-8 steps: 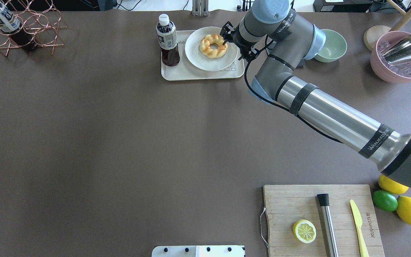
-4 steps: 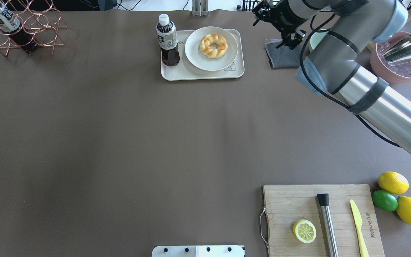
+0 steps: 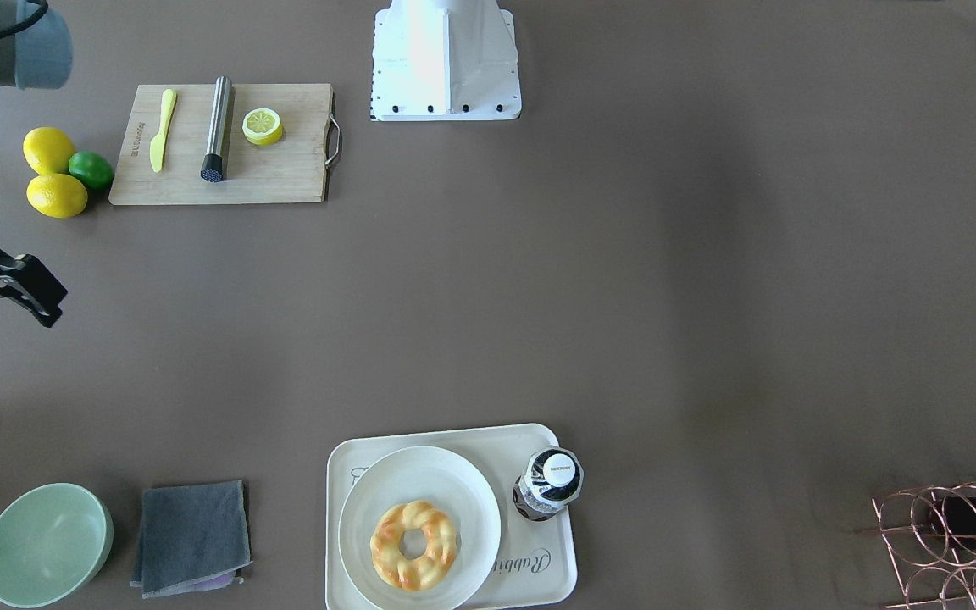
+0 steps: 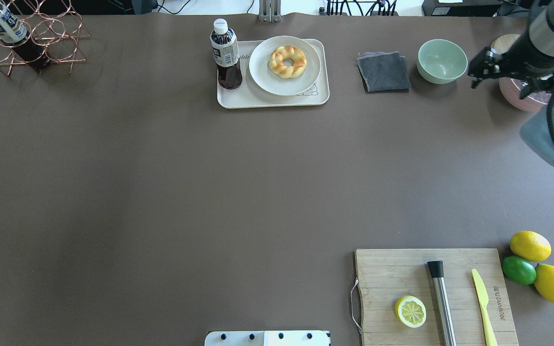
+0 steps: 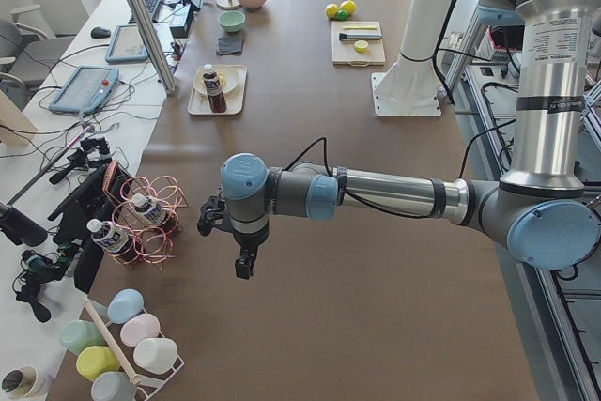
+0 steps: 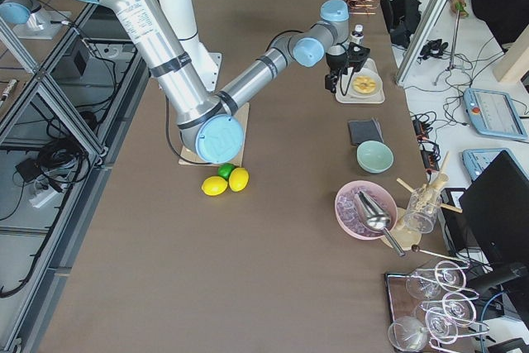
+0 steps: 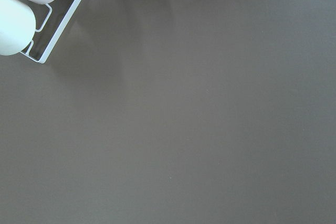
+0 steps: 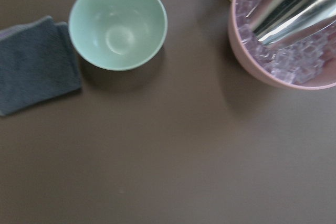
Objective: Place donut on tray
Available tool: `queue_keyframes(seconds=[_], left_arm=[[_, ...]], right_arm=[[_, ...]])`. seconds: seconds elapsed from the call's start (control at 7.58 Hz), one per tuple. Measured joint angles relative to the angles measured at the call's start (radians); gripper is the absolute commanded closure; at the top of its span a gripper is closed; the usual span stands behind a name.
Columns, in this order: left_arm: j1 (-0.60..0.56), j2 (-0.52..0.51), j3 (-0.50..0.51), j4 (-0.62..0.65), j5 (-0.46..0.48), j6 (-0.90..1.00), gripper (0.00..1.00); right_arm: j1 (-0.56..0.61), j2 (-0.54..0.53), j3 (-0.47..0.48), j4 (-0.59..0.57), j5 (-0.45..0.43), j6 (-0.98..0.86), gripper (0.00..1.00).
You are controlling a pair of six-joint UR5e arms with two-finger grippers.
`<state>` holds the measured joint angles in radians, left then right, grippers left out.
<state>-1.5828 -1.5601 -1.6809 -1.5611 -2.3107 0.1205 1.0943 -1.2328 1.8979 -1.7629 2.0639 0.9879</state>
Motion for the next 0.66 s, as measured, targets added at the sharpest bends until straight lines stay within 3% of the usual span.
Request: queue_keyframes(seconds=[0.26,0.66], left_arm=[[-0.008,-0.004,0.003,-0.003,0.001,-0.001,0.02],[-0.010,-0.004,0.006,-0.014,0.007,-0.005,0.02]], right_arm=[[0.133,-0.143,-0.003,-0.127,-0.022,-0.520,0.00],[0.428,-0.216,-0.169,-0.169,0.003,-1.160,0.00]])
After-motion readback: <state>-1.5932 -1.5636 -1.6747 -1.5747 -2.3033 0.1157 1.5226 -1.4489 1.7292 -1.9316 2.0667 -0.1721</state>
